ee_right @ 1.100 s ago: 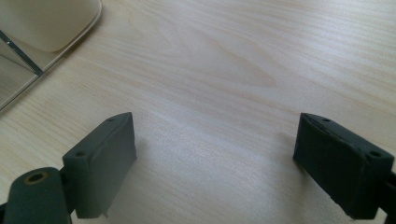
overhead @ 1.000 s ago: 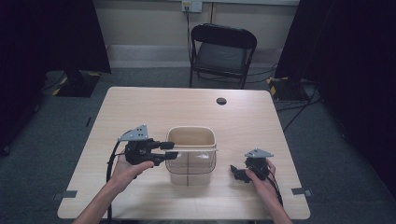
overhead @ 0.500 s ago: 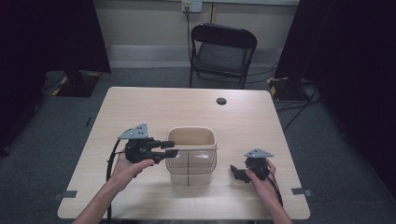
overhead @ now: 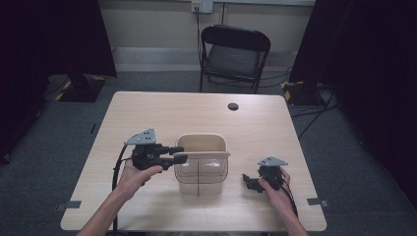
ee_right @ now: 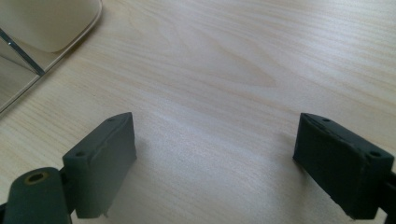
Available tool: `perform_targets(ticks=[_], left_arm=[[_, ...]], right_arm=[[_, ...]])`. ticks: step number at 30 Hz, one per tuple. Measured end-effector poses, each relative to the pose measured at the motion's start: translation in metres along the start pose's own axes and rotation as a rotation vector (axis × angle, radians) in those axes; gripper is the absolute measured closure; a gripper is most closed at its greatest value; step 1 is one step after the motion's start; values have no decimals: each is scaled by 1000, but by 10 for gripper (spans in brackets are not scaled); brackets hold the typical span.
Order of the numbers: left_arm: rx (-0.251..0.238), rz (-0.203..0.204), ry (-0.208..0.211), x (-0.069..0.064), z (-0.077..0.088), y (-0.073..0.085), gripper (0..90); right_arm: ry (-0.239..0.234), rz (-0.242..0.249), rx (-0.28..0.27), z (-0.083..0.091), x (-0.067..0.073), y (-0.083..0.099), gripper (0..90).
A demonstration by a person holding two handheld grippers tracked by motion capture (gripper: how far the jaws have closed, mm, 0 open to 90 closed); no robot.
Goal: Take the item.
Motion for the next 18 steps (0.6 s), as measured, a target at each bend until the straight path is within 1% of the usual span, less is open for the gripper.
perform_targets(ticks=[8, 18], left_arm=[[1, -2, -3, 0, 0, 0, 607], [-4, 5, -1, -1, -1, 0, 605]], right_arm=[[0, -1, 1, 0, 0, 0, 121], [0, 0, 0, 0, 0, 0, 121]])
Point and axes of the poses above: each handheld gripper's, and its own axes: z roughly backward along the jaws, y roughly out of its underside, x roughly to its left, the point moved 1 cm from there along -z, roughly forward along the jaws, and after that the axes turned 7 degrees about -z, right-handed, at the moved point
